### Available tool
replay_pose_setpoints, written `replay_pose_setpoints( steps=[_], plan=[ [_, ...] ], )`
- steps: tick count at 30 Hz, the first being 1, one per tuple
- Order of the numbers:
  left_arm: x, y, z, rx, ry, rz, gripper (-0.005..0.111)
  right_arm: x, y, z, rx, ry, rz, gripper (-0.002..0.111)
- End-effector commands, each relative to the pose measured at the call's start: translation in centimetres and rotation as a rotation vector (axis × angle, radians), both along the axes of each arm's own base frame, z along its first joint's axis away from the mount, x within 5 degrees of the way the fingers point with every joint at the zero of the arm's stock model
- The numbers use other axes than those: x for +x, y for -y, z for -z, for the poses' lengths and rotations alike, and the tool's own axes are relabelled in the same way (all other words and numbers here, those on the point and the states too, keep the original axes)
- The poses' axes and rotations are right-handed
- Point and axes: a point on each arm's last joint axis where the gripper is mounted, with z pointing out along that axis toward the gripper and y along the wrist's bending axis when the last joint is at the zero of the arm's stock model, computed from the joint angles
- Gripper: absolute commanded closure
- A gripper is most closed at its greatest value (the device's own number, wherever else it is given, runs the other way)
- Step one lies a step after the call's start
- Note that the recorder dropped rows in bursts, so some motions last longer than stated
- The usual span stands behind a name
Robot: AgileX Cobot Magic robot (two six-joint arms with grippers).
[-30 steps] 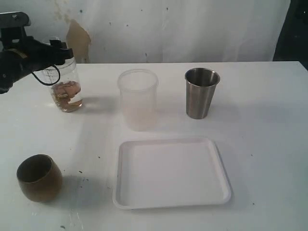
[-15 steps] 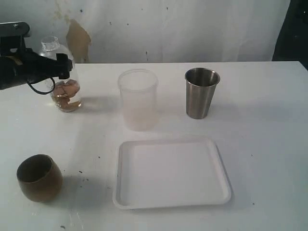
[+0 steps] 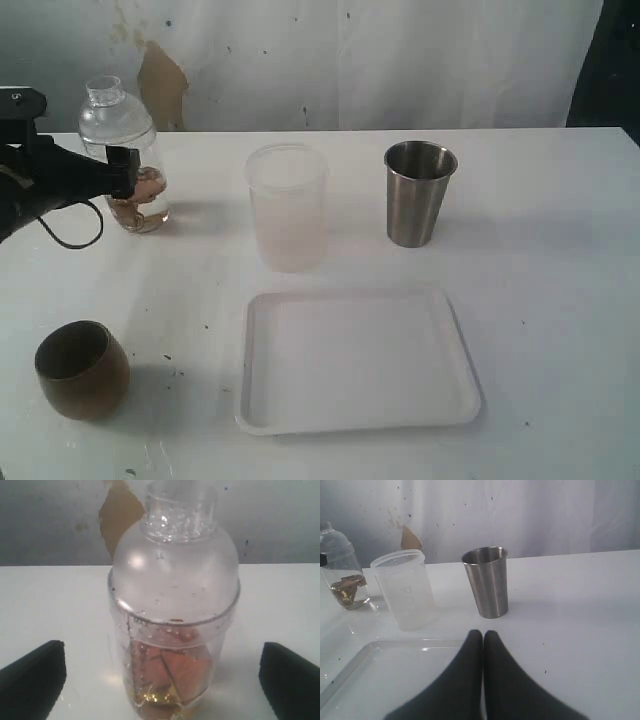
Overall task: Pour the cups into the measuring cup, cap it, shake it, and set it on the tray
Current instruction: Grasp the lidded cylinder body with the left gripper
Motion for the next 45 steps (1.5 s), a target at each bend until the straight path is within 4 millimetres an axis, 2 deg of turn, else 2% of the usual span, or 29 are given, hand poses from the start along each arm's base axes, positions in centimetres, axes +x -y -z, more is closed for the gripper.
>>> replay_pose_setpoints(
  steps=[1,4,11,14,21,26,45],
  plan=[
    [0.2,0.8,1.1,0.017,0.072,0.101,0.002,0.0,0.0,0.2,0.003,0.002,0.002,0.108],
    [0.4,1.2,2.0,0.008,0.107,0.135,0.002,0.0,0.0,0.2,0.003,0.002,0.002,0.108],
    [1.4,0.8,4.6,-0.041,0.186,0.073,0.002,0.0,0.0,0.2,0.003,0.002,0.002,0.108],
    [3.0,0.9,5.7,-0.035,0.150,0.067,0.002,0.0,0.0,0.2,0.003,0.002,0.002,0.108],
    [5.4,1.4,6.6,-0.057,0.152,0.060,0.002,0.0,0.0,0.2,0.003,0.002,0.002,0.108],
    [6.3,1.5,6.9,-0.063,0.163,0.059,0.002,0.0,0.0,0.2,0.003,0.002,0.002,0.108],
    [8.3,1.2,7.8,-0.137,0.190,-0.033,0.003,0.0,0.0,0.2,0.003,0.002,0.002,0.108]
  ],
)
